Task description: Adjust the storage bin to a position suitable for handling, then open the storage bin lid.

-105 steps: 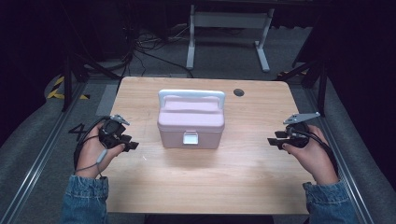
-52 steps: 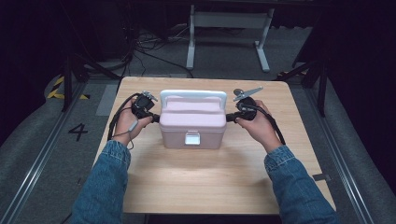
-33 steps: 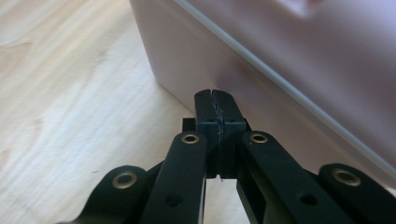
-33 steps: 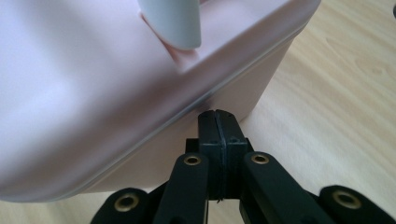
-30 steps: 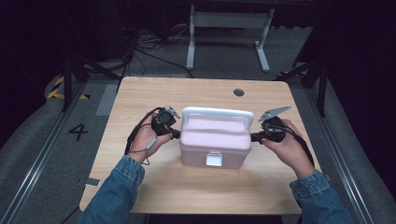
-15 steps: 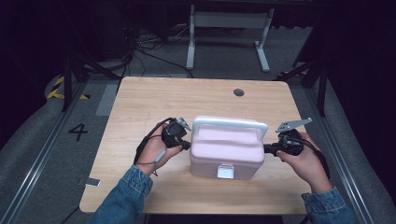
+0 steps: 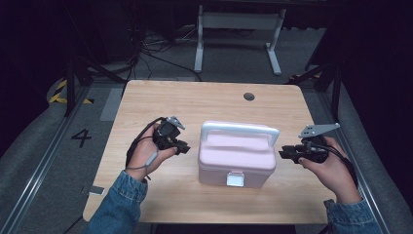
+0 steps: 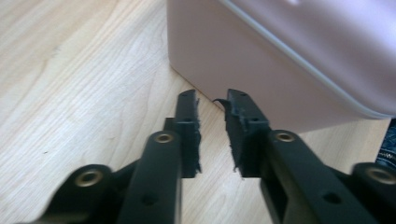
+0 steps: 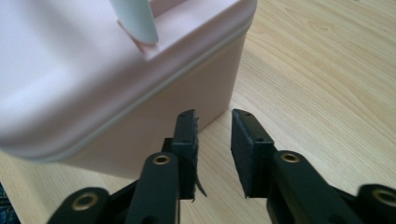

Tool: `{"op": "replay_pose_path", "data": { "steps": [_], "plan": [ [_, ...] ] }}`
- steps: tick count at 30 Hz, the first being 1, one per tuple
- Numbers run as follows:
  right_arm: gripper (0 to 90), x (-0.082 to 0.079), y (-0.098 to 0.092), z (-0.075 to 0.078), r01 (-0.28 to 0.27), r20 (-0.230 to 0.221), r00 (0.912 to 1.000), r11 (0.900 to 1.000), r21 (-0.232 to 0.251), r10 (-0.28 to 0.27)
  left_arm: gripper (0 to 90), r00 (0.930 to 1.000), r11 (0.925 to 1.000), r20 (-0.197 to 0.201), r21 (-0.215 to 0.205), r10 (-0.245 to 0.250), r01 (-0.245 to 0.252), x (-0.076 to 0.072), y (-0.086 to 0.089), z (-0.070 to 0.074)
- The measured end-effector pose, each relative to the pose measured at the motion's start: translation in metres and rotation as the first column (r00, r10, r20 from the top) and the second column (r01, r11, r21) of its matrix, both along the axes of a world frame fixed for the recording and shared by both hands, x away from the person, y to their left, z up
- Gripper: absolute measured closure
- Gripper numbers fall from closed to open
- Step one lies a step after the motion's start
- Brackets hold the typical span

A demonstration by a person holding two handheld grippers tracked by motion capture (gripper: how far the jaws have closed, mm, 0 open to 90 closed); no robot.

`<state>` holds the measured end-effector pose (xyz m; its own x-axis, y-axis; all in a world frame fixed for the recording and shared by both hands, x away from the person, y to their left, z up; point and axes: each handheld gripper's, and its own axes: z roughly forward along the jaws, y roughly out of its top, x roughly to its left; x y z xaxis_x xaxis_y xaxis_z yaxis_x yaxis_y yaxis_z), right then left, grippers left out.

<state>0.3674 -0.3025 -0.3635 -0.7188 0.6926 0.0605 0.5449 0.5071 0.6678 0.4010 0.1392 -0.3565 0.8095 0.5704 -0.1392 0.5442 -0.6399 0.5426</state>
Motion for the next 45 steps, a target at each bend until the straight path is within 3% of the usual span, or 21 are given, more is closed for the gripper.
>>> {"op": "replay_pose_path", "data": {
  "steps": [6, 9, 13, 17, 20, 24, 25, 27, 30, 39, 45],
  "plan": [
    [67.1, -0.01, -0.008, 0.005, 0.016, 0.007, 0.9998, 1.0, 0.008, -0.016, 66.3, 0.9995, 0.999, 0.029, -0.043, -0.013, 0.014, -0.008, 0.006, 0.02],
    [65.5, -0.015, -0.015, 0.009, 0.039, 0.008, 0.9992, 0.999, 0.017, -0.039, 62.6, 0.9966, 0.997, 0.071, -0.062, -0.042, 0.046, -0.014, 0.005, 0.035],
    [63.6, -0.019, -0.02, 0.008, 0.044, -0.008, 0.999, 0.999, 0.017, -0.044, 60.6, 0.9958, 0.994, 0.079, -0.095, -0.045, 0.053, -0.013, 0.001, 0.038],
    [63.3, -0.021, -0.024, 0.008, 0.054, -0.011, 0.9985, 0.998, 0.014, -0.053, 59.4, 0.9933, 0.9924, 0.091, -0.094, -0.071, 0.08, -0.013, -0.005, 0.043],
    [62.6, -0.023, -0.027, 0.008, 0.058, -0.018, 0.9982, 0.998, 0.022, -0.058, 58.3, 0.9876, 0.9886, 0.107, -0.085, -0.115, 0.124, -0.011, -0.011, 0.05],
    [62.4, -0.022, -0.03, 0.007, 0.064, -0.023, 0.9977, 0.998, 0.029, -0.063, 56.5, 0.9826, 0.9848, 0.125, -0.09, -0.137, 0.149, -0.008, -0.018, 0.056],
    [62.4, -0.022, -0.03, 0.007, 0.064, -0.023, 0.9977, 0.998, 0.029, -0.063, 56.1, 0.9826, 0.9848, 0.125, -0.09, -0.137, 0.149, -0.008, -0.018, 0.056],
    [62.0, -0.022, -0.031, 0.006, 0.065, -0.028, 0.9975, 0.997, 0.032, -0.065, 54.8, 0.9749, 0.9758, 0.14, -0.109, -0.174, 0.189, -0.004, -0.024, 0.058],
    [61.4, -0.022, -0.033, 0.005, 0.069, -0.029, 0.9973, 0.997, 0.041, -0.068, 51.0, 0.9689, 0.9701, 0.155, -0.118, -0.193, 0.212, 0.002, -0.029, 0.059],
    [60.7, -0.025, -0.037, 0.004, 0.078, -0.029, 0.9966, 0.996, 0.046, -0.077, 50.0, 0.9589, 0.9618, 0.186, -0.13, -0.215, 0.241, 0.014, -0.049, 0.053],
    [60.7, -0.026, -0.04, 0.005, 0.083, -0.03, 0.9962, 0.995, 0.049, -0.081, 64.6, 0.9512, 0.9505, 0.212, -0.168, -0.224, 0.261, 0.012, -0.058, 0.047]
  ]
}}
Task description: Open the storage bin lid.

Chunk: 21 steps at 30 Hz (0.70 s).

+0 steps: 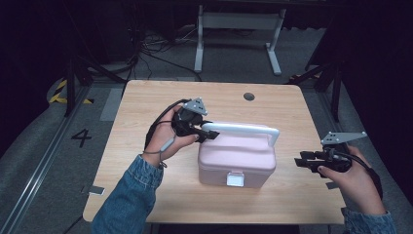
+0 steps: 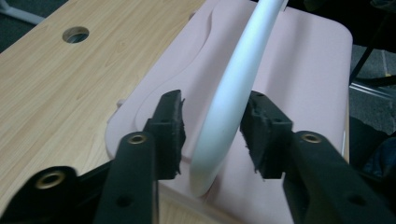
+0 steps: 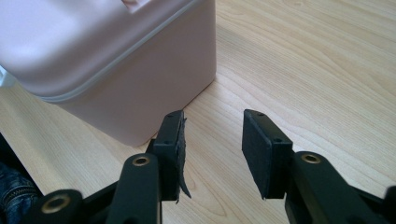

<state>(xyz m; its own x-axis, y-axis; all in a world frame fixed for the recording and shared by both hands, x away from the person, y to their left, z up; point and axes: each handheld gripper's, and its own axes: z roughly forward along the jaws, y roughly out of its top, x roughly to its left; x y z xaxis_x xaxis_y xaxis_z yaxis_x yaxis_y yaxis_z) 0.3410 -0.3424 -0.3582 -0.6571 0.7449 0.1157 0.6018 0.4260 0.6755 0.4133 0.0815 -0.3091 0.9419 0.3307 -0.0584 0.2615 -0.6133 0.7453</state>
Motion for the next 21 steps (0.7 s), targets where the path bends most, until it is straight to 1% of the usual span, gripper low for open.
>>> {"op": "replay_pose_path", "data": {
  "steps": [2, 3, 4, 6, 7, 10, 14, 18, 20, 21],
  "plan": [
    [60.7, 0.0, -0.001, 0.001, -0.002, 0.002, 1.0, 1.0, 0.0, 0.002, 72.9, 1.0, 1.0, 0.003, 0.0, -0.004, 0.004, -0.001, 0.0, 0.0],
    [60.7, 0.0, -0.001, 0.001, -0.002, 0.002, 1.0, 1.0, 0.0, 0.002, 72.9, 0.9999, 1.0, 0.011, 0.006, -0.006, 0.006, -0.002, -0.001, 0.001],
    [60.7, 0.0, -0.001, 0.001, 0.001, 0.002, 1.0, 1.0, 0.002, -0.001, 75.2, 0.9998, 0.9999, 0.018, 0.014, -0.006, 0.006, -0.003, -0.001, 0.002],
    [60.7, 0.001, 0.0, 0.001, 0.0, 0.002, 1.0, 1.0, 0.001, 0.0, 75.8, 0.9998, 0.9995, 0.019, 0.03, -0.01, 0.01, -0.004, -0.001, 0.003],
    [60.7, 0.001, 0.0, 0.001, -0.003, 0.005, 1.0, 1.0, 0.002, 0.003, 76.2, 0.9996, 0.9995, 0.026, 0.029, -0.013, 0.012, -0.004, -0.001, 0.004],
    [60.7, 0.001, 0.001, 0.003, -0.008, 0.009, 0.9999, 1.0, -0.001, 0.008, 76.9, 0.9996, 0.9996, 0.022, 0.024, -0.017, 0.016, -0.004, -0.001, 0.005],
    [59.7, 0.0, 0.005, 0.007, -0.018, 0.02, 0.9996, 1.0, -0.017, 0.018, 77.6, 0.9998, 0.9996, 0.003, 0.019, -0.021, 0.02, -0.001, 0.0, 0.011],
    [59.0, -0.002, 0.006, 0.013, -0.024, 0.035, 0.9991, 1.0, -0.017, 0.025, 78.1, 0.9998, 0.9996, -0.008, 0.021, -0.016, 0.017, 0.003, 0.0, 0.019],
    [58.7, -0.003, 0.006, 0.014, -0.028, 0.039, 0.9988, 1.0, -0.013, 0.028, 78.4, 0.9996, 0.9998, -0.025, 0.015, -0.01, 0.011, 0.005, 0.0, 0.023],
    [58.4, -0.003, 0.006, 0.015, -0.03, 0.038, 0.9988, 0.999, -0.012, 0.03, 78.5, 0.9996, 0.9999, -0.028, 0.01, -0.006, 0.007, 0.006, 0.001, 0.025]
  ]
}}
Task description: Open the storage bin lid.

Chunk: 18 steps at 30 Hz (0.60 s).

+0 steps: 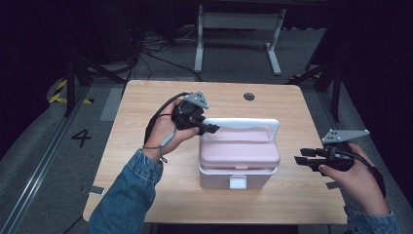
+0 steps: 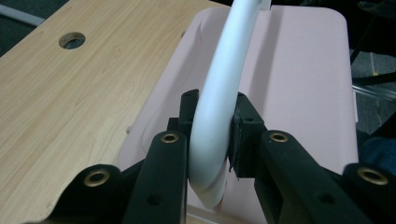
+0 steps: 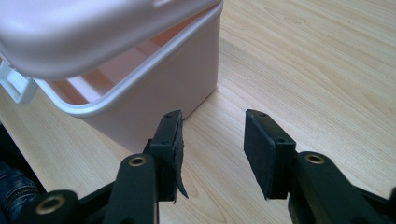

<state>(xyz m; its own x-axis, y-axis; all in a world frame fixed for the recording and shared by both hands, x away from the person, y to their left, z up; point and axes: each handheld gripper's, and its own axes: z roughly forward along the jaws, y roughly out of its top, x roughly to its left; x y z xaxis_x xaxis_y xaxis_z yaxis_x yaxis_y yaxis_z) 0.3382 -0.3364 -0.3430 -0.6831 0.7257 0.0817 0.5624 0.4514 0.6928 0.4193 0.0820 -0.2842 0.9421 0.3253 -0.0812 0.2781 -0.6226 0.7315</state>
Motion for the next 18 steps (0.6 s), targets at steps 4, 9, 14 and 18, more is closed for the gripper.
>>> {"op": "replay_pose_path", "data": {
  "steps": [4, 9, 14, 18],
  "plan": [
    [57.4, 0.0, 0.0, 0.003, -0.007, 0.0, 1.0, 1.0, -0.002, 0.007, 78.6, 0.9999, 0.9999, -0.013, -0.007, 0.009, -0.009, 0.004, 0.001, 0.004],
    [56.8, 0.0, 0.001, 0.009, -0.018, 0.014, 0.9997, 1.0, 0.008, 0.018, 78.4, 0.9992, 0.999, -0.032, -0.037, 0.022, -0.023, 0.012, 0.002, 0.005],
    [56.3, -0.001, 0.005, 0.019, -0.031, 0.03, 0.9991, 0.999, 0.017, 0.031, 77.8, 0.9967, 0.9964, -0.069, -0.069, 0.044, -0.049, 0.024, 0.003, 0.008],
    [56.3, -0.001, 0.008, 0.023, -0.038, 0.037, 0.9986, 0.999, 0.018, 0.038, 77.7, 0.9941, 0.9949, -0.099, -0.086, 0.045, -0.053, 0.03, 0.004, 0.008]
  ]
}}
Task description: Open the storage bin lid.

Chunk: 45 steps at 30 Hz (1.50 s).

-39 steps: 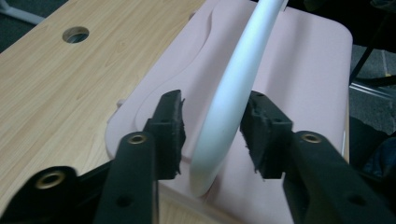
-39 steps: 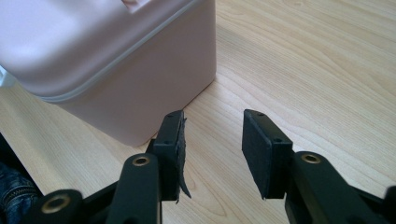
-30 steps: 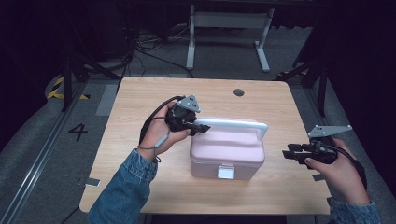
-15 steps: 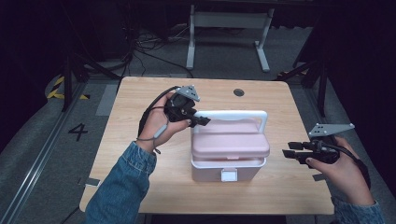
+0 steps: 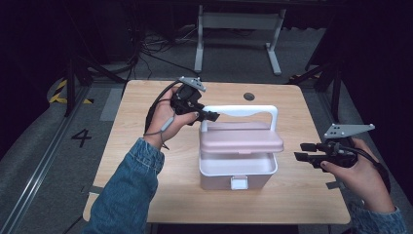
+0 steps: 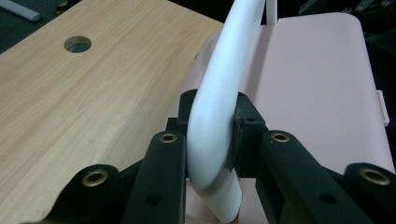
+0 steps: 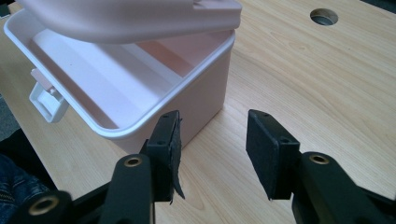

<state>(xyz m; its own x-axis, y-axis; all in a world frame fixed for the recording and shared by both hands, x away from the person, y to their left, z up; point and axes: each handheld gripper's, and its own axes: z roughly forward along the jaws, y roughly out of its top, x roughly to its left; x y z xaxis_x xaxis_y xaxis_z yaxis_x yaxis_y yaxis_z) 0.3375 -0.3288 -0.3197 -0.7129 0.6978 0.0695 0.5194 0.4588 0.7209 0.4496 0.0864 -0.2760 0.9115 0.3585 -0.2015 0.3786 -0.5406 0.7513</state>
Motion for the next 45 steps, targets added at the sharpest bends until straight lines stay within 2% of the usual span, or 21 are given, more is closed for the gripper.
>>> {"op": "replay_pose_path", "data": {
  "steps": [5, 9, 15, 18, 23, 25, 29, 32, 40, 45],
  "plan": [
    [55.8, 0.001, 0.005, 0.003, -0.012, 0.005, 0.9999, 1.0, 0.004, 0.012, 76.8, 0.9997, 0.9997, -0.006, -0.006, 0.025, -0.025, 0.008, -0.001, 0.002],
    [55.7, 0.002, 0.008, 0.007, -0.017, 0.012, 0.9998, 1.0, 0.005, 0.017, 75.9, 0.9991, 0.9991, -0.007, 0.008, 0.042, -0.042, 0.011, -0.002, 0.003],
    [55.7, 0.003, 0.012, 0.014, -0.028, 0.021, 0.9994, 1.0, 0.012, 0.028, 75.3, 0.9974, 0.9977, -0.032, -0.021, 0.064, -0.065, 0.018, -0.001, 0.001],
    [55.7, 0.003, 0.017, 0.019, -0.036, 0.031, 0.9989, 0.999, 0.014, 0.036, 75.0, 0.9942, 0.9946, -0.036, -0.019, 0.102, -0.102, 0.022, -0.002, 0.001],
    [55.8, 0.005, 0.022, 0.023, -0.044, 0.045, 0.9981, 0.999, 0.021, 0.043, 73.6, 0.9897, 0.9895, 0.001, 0.022, 0.143, -0.143, 0.025, -0.007, 0.003],
    [55.7, 0.005, 0.024, 0.024, -0.047, 0.049, 0.9977, 0.999, 0.023, 0.046, 73.3, 0.9881, 0.9879, 0.007, 0.023, 0.154, -0.154, 0.028, -0.008, 0.003],
    [55.2, 0.006, 0.028, 0.026, -0.053, 0.062, 0.9968, 0.998, 0.02, 0.052, 73.1, 0.987, 0.9869, -0.009, 0.019, 0.16, -0.16, 0.031, -0.009, 0.002],
    [51.0, 0.006, 0.033, 0.03, -0.058, 0.087, 0.9946, 0.998, 0.015, 0.057, 73.1, 0.9864, 0.9866, -0.019, 0.013, 0.163, -0.163, 0.032, -0.008, 0.001],
    [50.5, 0.01, 0.046, 0.033, -0.071, 0.121, 0.9902, 0.997, 0.012, 0.069, 73.1, 0.9865, 0.9867, -0.022, 0.01, 0.162, -0.162, 0.033, -0.008, 0.001],
    [50.4, 0.011, 0.053, 0.034, -0.053, 0.136, 0.9893, 0.999, 0.01, 0.051, 73.1, 0.9872, 0.9876, -0.027, 0.008, 0.157, -0.157, 0.033, -0.007, 0.0]
  ]
}}
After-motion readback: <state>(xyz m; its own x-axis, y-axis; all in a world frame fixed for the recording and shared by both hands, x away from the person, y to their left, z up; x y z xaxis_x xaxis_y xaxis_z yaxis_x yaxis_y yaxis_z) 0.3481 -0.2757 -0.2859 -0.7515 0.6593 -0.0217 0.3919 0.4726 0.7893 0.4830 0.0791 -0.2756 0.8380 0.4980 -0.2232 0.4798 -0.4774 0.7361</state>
